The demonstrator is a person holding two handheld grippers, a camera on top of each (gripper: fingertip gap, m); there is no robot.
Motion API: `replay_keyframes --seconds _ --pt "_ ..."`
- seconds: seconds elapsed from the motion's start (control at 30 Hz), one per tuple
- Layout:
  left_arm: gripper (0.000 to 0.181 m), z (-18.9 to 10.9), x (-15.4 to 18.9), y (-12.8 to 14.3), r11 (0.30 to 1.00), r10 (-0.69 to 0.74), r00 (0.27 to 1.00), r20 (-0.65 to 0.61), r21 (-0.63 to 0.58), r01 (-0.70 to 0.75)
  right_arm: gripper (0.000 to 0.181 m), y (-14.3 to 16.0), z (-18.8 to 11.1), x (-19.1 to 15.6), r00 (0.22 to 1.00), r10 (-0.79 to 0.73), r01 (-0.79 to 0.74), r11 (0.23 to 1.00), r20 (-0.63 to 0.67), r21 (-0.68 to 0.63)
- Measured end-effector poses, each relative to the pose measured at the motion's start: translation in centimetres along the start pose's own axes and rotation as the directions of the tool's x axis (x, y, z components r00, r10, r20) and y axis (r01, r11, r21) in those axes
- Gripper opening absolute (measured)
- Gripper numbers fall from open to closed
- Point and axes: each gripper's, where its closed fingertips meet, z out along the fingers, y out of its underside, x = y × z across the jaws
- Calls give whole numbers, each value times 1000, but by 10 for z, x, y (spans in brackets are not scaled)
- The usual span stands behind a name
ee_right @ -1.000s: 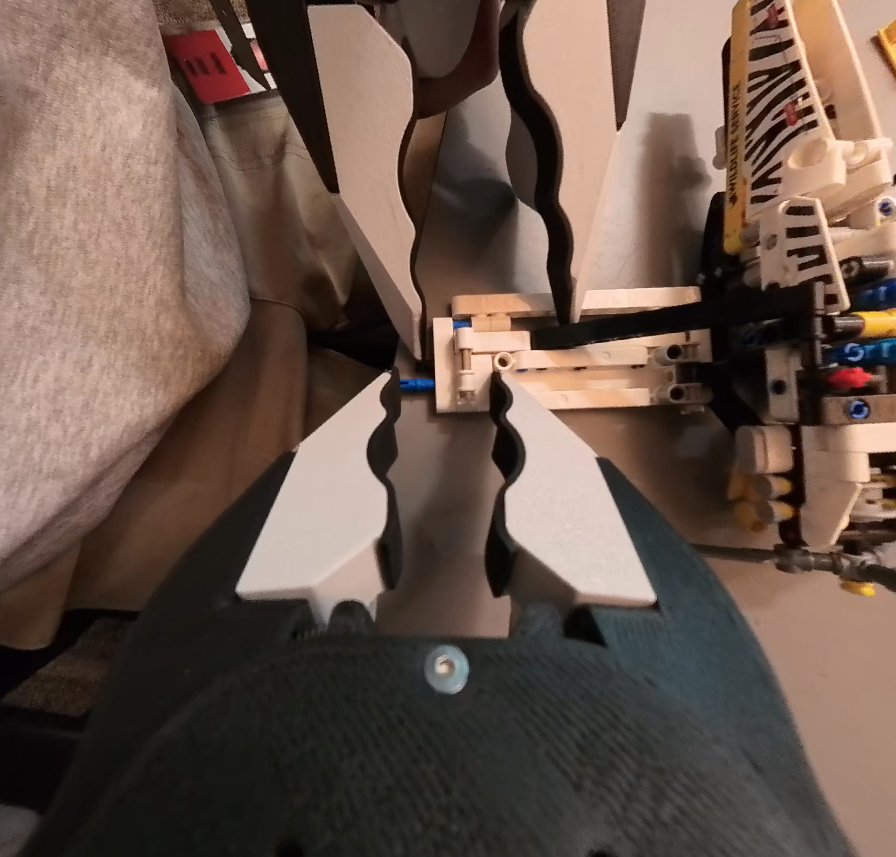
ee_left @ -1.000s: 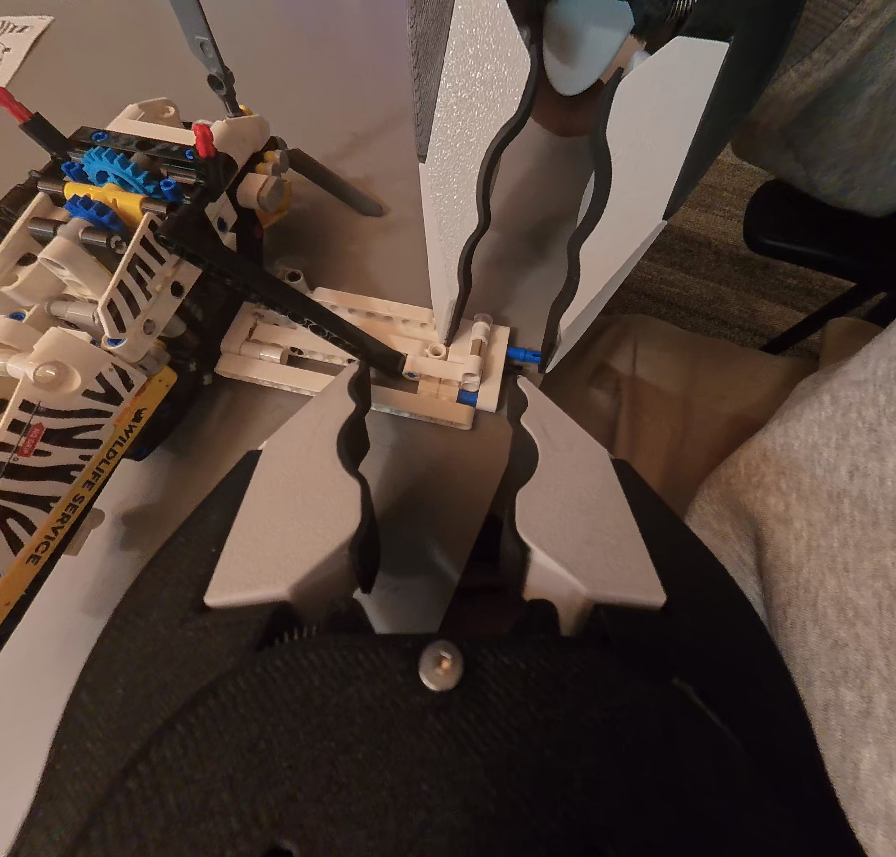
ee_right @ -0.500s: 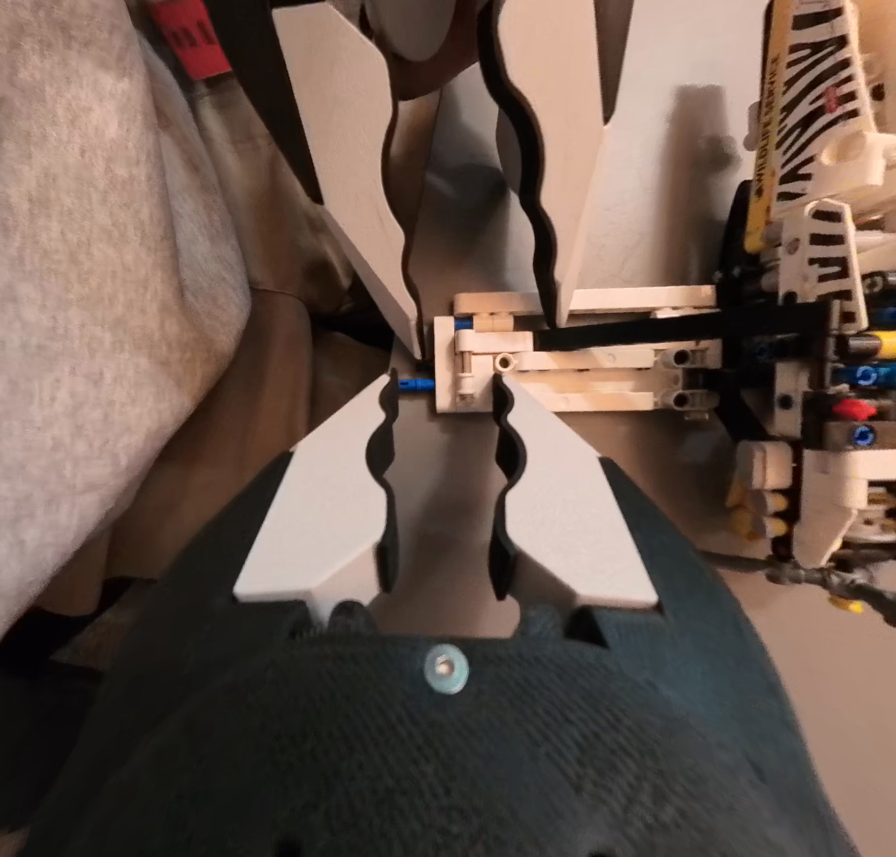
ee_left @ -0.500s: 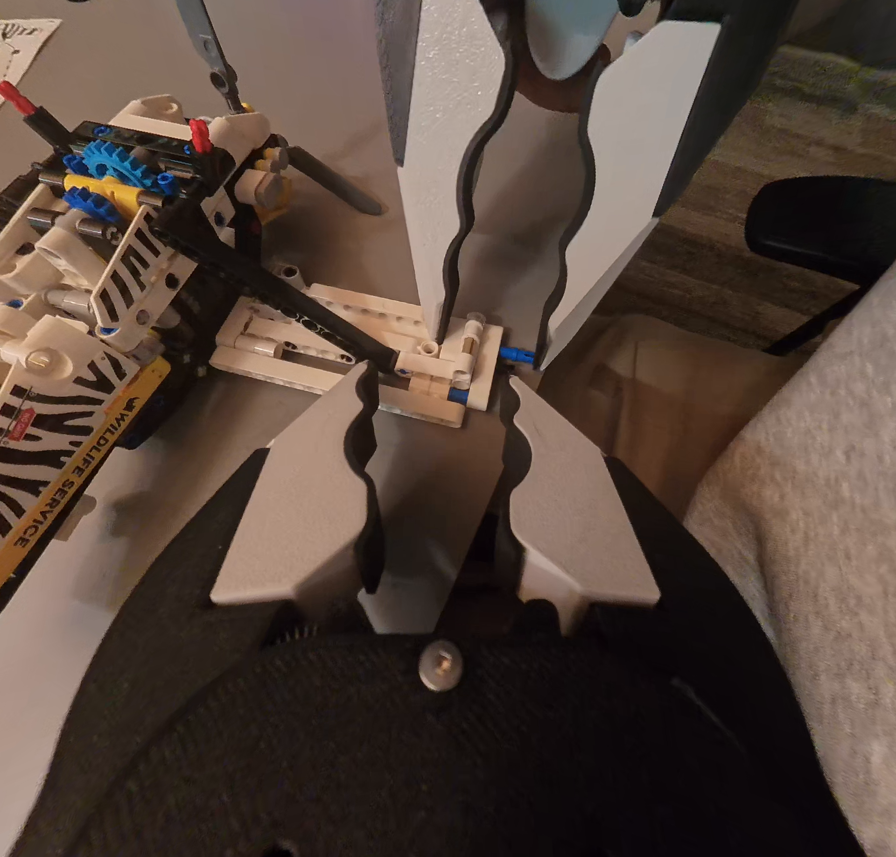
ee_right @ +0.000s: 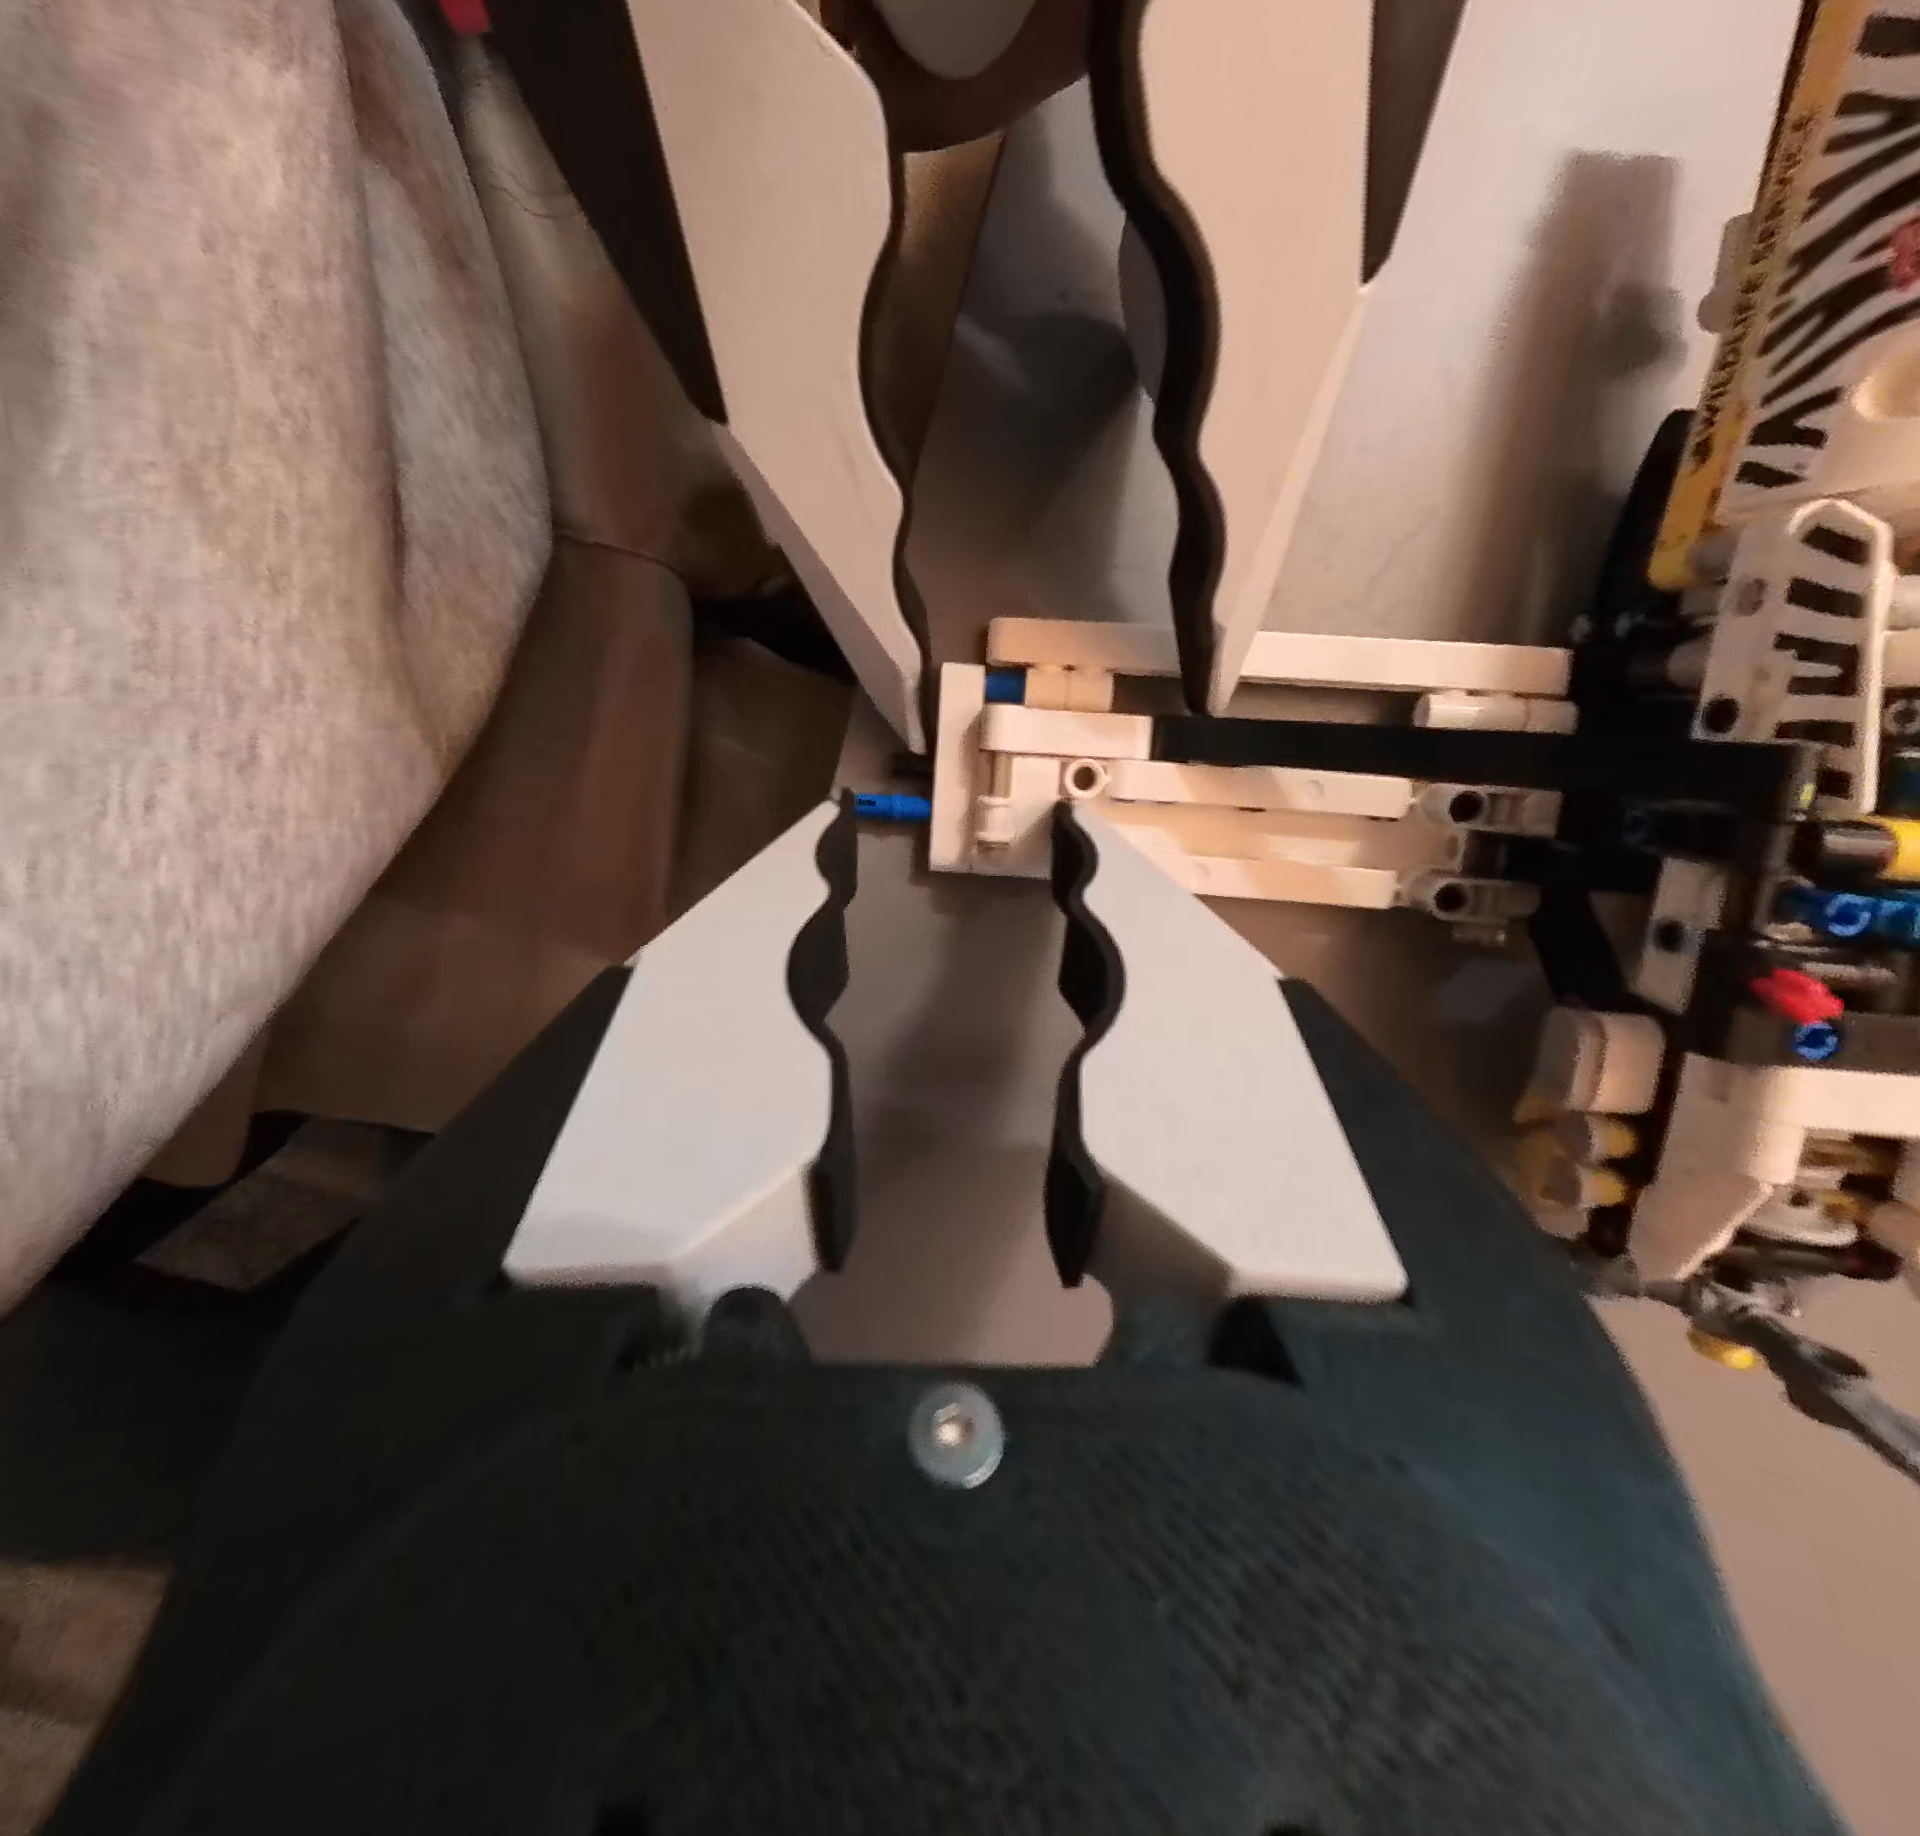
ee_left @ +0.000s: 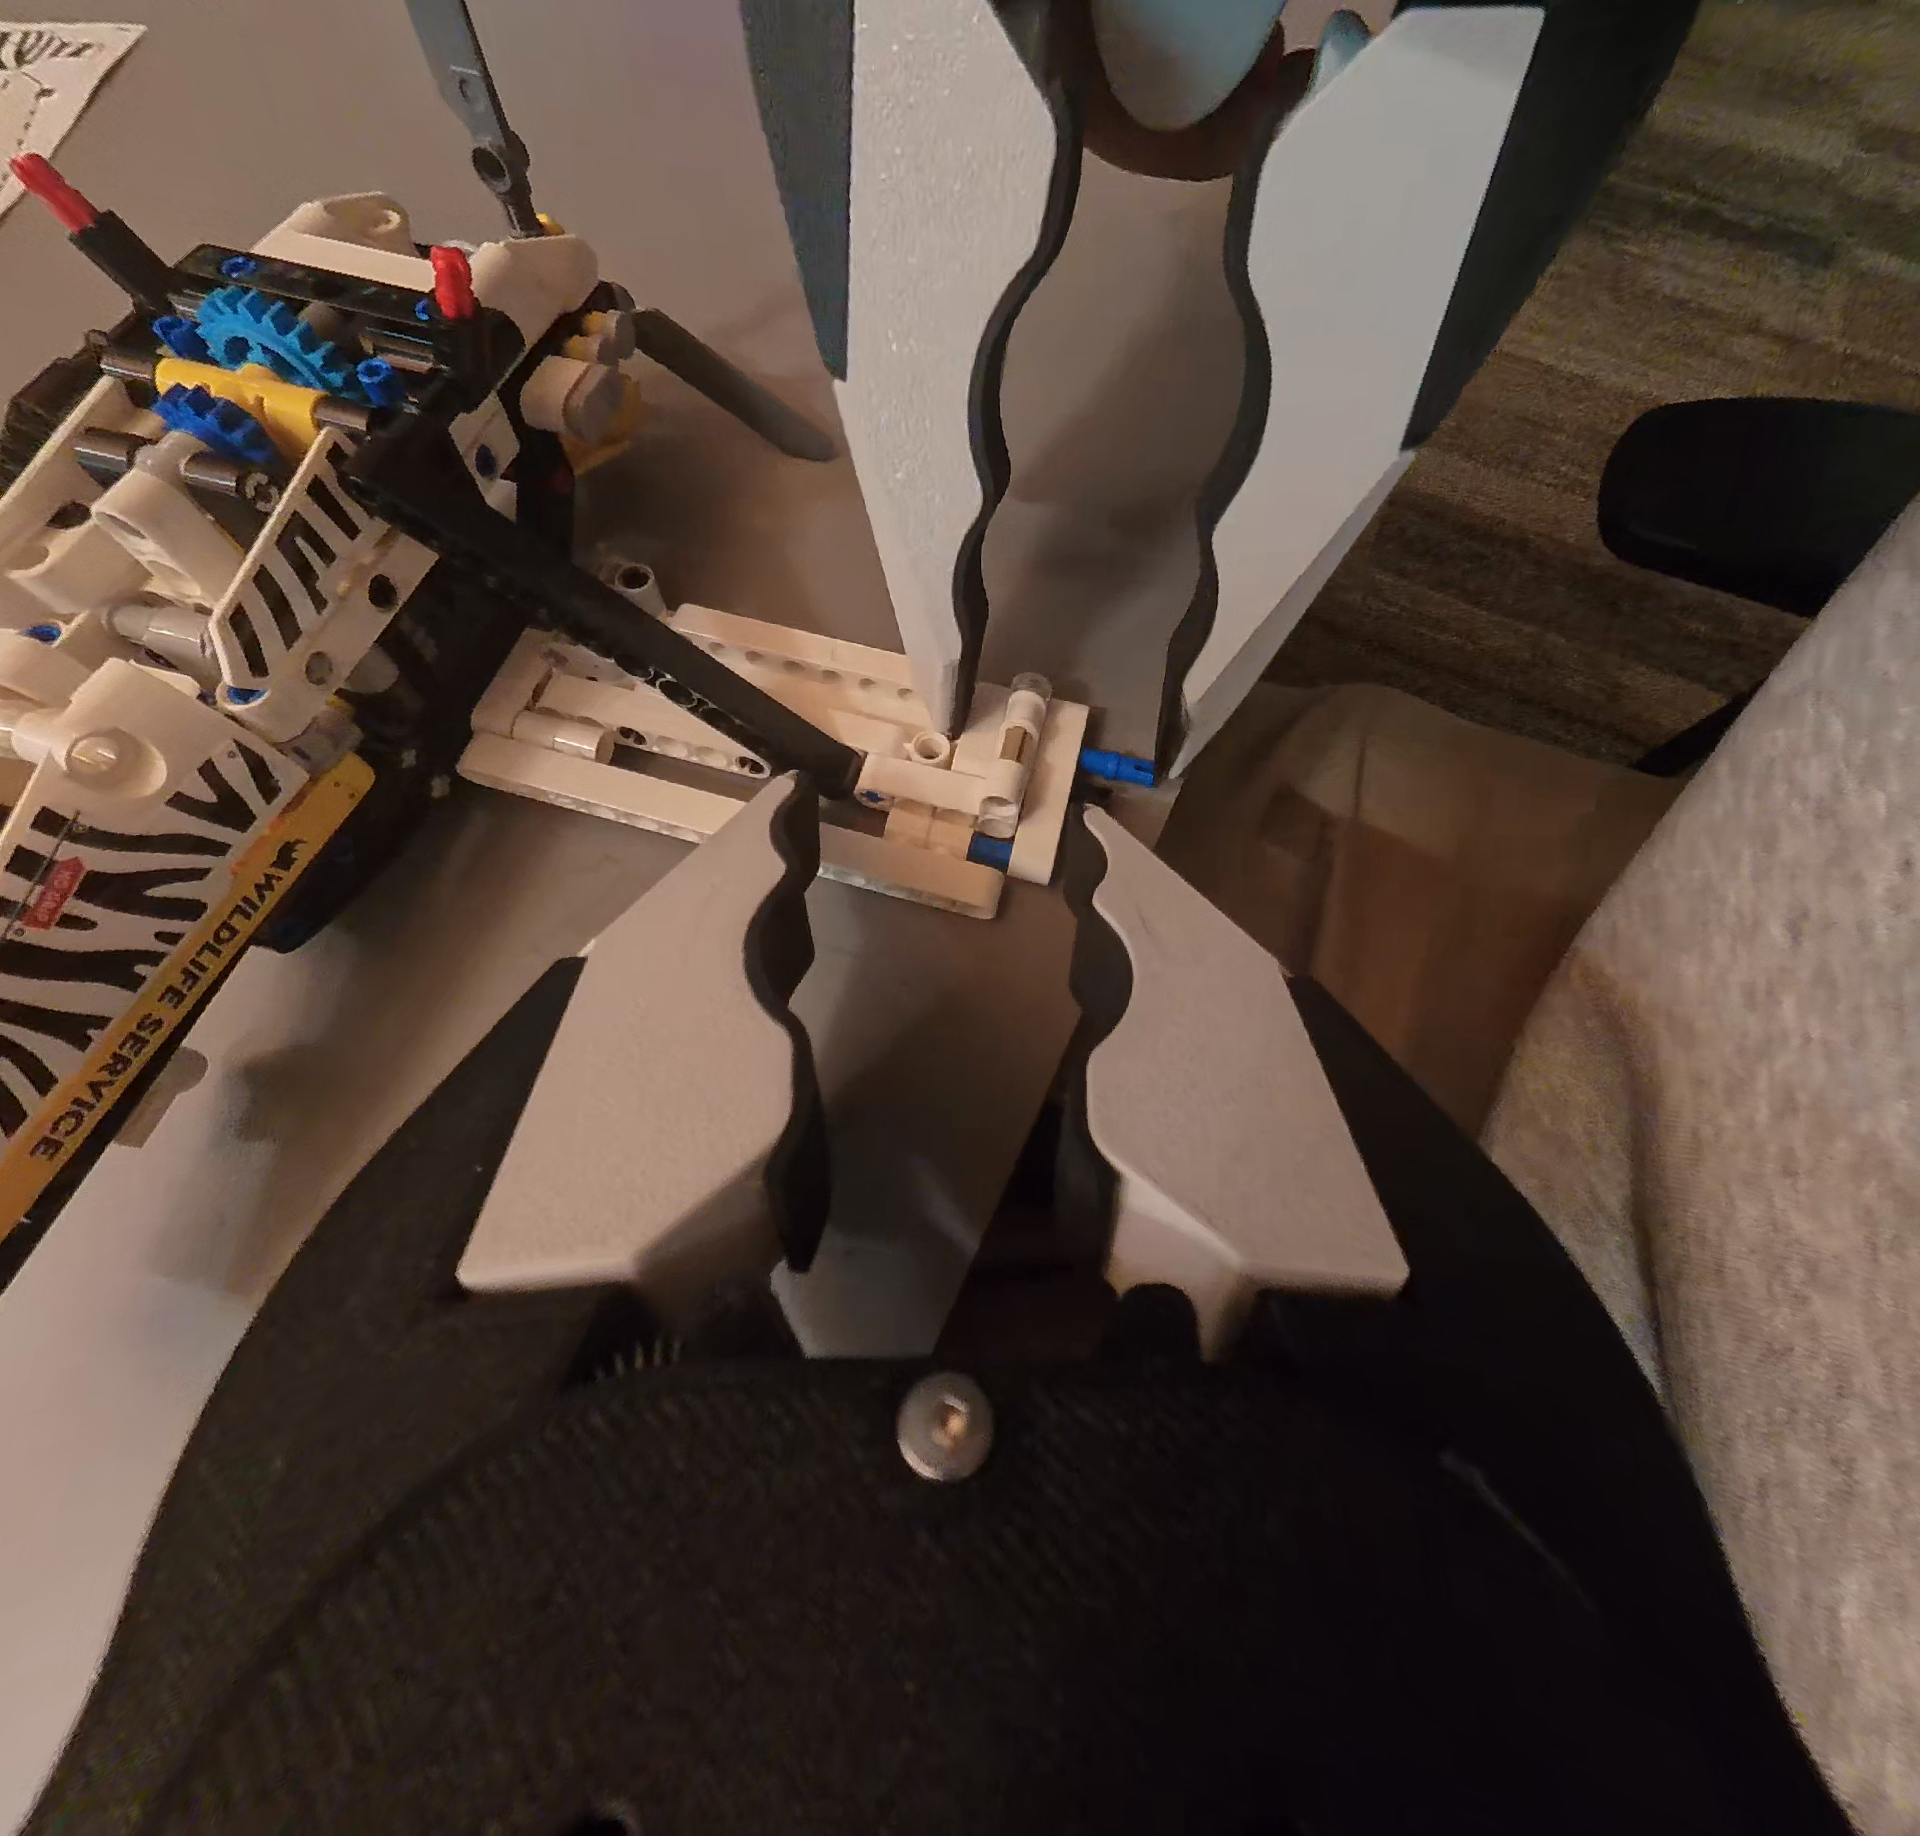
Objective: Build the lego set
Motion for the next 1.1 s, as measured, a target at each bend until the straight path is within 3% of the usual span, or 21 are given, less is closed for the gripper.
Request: replay_keyframes --seconds 0.23,1.1 --pt "44 -1 0 0 1000 -6 1000 -4 2 6 37 -1 2 0 995 36 -36 999 -93 3" --pt "41 -4 3 0 999 -32 999 -25 9 32 35 -5 7 -2 996 15 -20 998 -87 -52"
